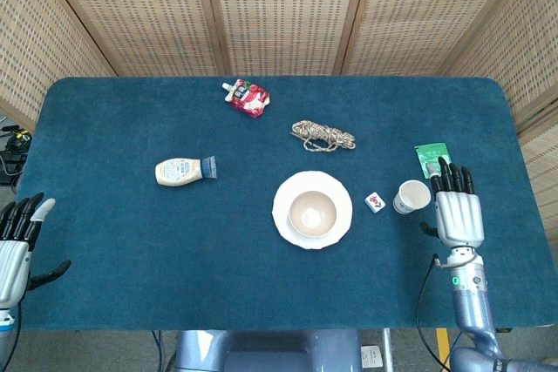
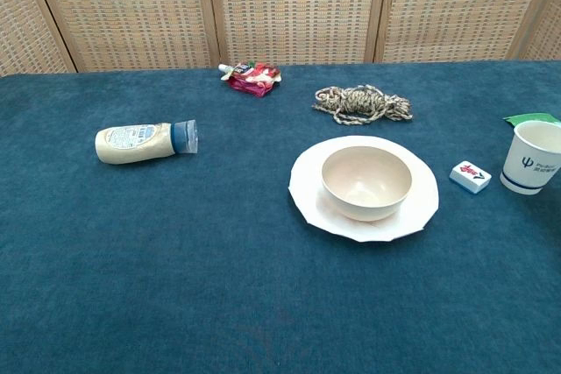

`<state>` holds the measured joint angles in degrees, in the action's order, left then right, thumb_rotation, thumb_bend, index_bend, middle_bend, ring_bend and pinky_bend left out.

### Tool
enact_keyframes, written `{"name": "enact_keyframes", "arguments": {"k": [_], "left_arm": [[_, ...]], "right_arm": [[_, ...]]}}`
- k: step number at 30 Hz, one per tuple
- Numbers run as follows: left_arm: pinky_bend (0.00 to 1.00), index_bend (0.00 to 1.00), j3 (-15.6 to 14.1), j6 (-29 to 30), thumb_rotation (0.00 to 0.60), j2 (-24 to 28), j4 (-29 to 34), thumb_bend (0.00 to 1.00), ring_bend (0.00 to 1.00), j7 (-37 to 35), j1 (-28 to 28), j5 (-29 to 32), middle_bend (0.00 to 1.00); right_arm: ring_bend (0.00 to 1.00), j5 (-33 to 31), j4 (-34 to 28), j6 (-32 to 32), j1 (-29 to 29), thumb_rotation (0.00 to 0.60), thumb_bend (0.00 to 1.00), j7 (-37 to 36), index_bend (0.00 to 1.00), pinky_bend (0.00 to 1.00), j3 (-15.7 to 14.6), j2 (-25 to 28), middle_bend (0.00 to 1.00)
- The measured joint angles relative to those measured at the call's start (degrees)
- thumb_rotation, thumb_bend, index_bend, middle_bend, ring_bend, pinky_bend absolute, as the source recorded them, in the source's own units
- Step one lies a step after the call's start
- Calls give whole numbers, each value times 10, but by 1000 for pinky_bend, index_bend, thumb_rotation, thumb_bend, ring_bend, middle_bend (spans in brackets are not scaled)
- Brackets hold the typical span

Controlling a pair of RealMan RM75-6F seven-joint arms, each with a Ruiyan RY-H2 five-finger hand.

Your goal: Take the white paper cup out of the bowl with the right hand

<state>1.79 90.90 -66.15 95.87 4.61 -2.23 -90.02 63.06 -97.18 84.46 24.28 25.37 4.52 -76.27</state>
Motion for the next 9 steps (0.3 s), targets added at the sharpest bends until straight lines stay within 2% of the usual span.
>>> {"name": "enact_keyframes", "arguments": {"k": [5, 9], "left_arm": [[0, 0, 1, -1, 600, -2, -2, 27, 0, 6, 0, 2, 0], [0, 0, 1, -7, 600, -8, -7, 26, 0, 18, -3, 4, 0]], "right_arm": [[0, 131, 26, 63, -54, 600, 154, -77, 0, 0, -53, 3, 0], [0, 205, 56, 106, -94, 600, 153, -126, 0, 0, -87, 2, 0]]}}
